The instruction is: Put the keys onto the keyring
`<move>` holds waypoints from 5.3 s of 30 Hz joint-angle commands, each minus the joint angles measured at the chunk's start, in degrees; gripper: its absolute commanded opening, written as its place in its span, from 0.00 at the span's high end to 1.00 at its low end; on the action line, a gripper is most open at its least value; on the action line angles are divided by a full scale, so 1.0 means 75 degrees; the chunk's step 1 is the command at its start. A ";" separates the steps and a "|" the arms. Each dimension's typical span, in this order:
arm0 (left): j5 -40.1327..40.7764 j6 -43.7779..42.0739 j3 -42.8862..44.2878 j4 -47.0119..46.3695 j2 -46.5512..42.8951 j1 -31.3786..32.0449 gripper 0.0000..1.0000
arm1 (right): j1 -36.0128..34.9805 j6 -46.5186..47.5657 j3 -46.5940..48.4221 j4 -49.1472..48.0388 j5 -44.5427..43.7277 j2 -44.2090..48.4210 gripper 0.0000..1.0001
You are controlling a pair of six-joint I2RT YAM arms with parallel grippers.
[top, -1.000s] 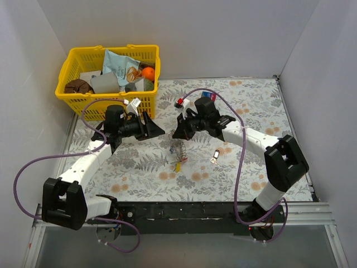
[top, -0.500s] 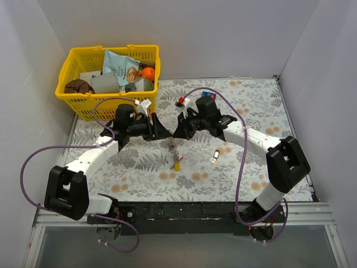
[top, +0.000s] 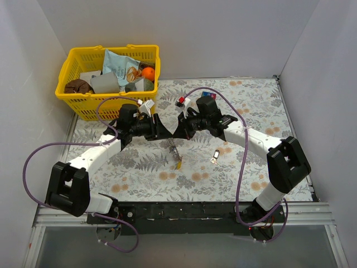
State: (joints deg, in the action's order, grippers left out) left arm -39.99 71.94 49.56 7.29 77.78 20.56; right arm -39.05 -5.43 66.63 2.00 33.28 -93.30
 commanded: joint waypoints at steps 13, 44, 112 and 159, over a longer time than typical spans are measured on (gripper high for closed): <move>0.0152 -0.0323 0.0365 -0.0023 0.0036 0.0212 0.97 | 0.0050 -0.0096 -0.0060 -0.0431 0.0379 0.0451 0.99; -0.0411 -0.1084 0.1314 0.0107 -0.0128 0.0212 1.00 | 0.1515 -0.1116 -0.1021 -0.2059 0.2182 0.1822 0.20; -0.2343 -0.3661 0.1477 -0.0564 -0.1020 0.0740 0.45 | 0.1281 -0.0309 0.0044 0.0021 0.2818 0.1647 0.99; -0.3621 -0.5034 0.2474 0.0188 0.0270 0.0740 0.74 | 0.1222 0.1603 0.1569 0.2605 0.3133 0.1846 0.99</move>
State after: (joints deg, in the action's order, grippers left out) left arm -65.49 34.17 66.13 9.67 79.96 26.00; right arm -29.69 6.35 75.02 23.79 54.22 -80.93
